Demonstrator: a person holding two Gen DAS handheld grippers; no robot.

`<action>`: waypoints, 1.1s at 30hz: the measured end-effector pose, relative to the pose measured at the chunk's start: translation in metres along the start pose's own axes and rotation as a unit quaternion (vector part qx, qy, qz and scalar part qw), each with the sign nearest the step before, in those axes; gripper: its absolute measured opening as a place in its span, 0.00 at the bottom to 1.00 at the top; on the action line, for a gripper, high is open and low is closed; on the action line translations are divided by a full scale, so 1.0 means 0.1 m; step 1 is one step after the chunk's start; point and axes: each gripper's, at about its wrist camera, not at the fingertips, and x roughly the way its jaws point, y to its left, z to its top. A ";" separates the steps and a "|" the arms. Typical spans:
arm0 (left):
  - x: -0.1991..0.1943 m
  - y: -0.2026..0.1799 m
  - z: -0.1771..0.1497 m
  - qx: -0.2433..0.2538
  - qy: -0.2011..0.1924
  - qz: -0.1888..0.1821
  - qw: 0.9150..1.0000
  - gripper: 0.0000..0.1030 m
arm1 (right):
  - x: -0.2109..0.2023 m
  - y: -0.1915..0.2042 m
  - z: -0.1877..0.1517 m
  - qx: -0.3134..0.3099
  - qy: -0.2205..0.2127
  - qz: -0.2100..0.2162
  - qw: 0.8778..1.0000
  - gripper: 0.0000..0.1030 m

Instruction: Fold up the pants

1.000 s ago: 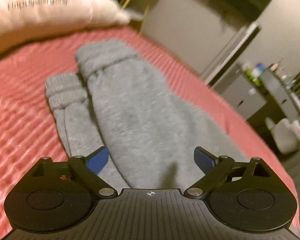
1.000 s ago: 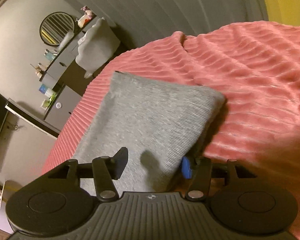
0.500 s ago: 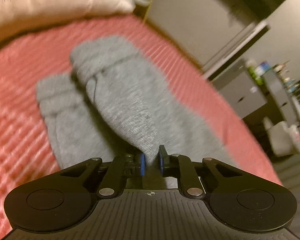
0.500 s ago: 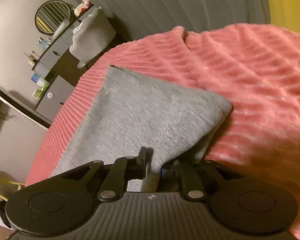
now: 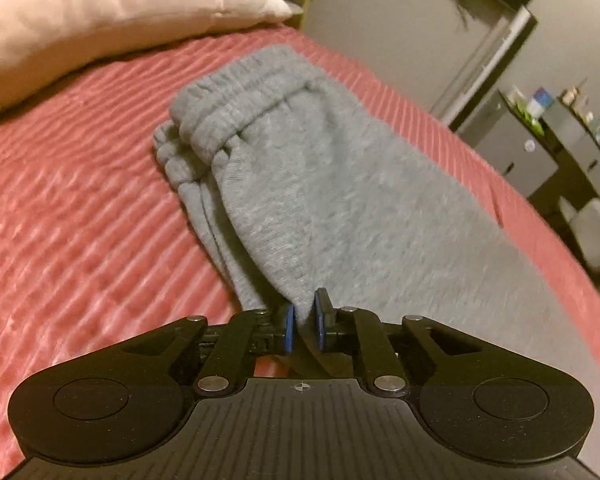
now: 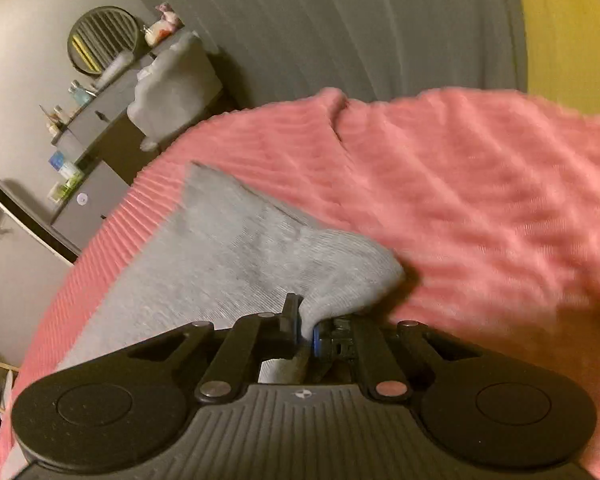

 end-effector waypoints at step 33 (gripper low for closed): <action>1.10 -1.98 -0.21 0.387 -0.102 0.010 0.916 0.95 | 0.71 2.23 -1.11 -0.471 -0.022 0.095 0.877 0.48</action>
